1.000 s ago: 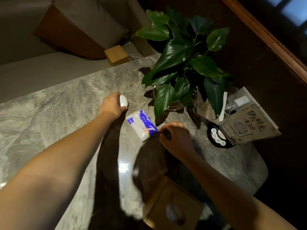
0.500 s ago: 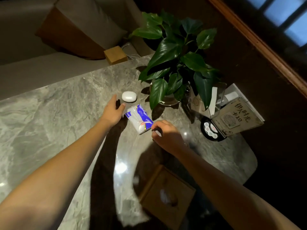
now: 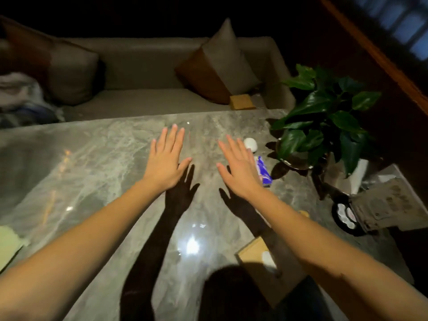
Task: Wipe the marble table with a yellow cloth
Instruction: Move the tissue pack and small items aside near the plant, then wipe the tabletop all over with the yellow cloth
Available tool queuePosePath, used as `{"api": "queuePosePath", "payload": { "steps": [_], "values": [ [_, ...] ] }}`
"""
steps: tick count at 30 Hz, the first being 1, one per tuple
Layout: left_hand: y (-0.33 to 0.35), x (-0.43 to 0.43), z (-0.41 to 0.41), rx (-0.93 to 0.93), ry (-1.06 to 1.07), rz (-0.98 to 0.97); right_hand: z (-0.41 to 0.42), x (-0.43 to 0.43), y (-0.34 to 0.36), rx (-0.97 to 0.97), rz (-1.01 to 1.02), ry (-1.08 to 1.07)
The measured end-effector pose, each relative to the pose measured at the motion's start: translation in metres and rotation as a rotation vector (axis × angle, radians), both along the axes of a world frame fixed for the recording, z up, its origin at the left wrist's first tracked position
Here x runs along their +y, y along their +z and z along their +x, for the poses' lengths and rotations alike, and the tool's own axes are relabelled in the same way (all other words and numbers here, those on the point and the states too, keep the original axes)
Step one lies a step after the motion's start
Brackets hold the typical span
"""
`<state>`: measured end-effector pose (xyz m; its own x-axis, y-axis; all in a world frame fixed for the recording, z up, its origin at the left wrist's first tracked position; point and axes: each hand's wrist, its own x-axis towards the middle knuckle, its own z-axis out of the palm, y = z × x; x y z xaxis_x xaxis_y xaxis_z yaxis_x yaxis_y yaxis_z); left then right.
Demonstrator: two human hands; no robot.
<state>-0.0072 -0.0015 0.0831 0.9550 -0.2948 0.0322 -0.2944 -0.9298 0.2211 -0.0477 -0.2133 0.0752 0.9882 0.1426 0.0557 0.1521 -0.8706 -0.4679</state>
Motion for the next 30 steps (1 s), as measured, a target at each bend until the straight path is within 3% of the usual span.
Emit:
{"api": "queuePosePath", "payload": {
  "steps": [9,30],
  "values": [
    [0.016,0.112,-0.045,-0.059,0.273,0.072,0.023,0.099,0.016,-0.046,-0.199,0.216],
    [-0.079,0.445,-0.172,0.207,0.674,0.04,-0.03,0.433,-0.05,0.149,-0.262,0.547]
  ]
}}
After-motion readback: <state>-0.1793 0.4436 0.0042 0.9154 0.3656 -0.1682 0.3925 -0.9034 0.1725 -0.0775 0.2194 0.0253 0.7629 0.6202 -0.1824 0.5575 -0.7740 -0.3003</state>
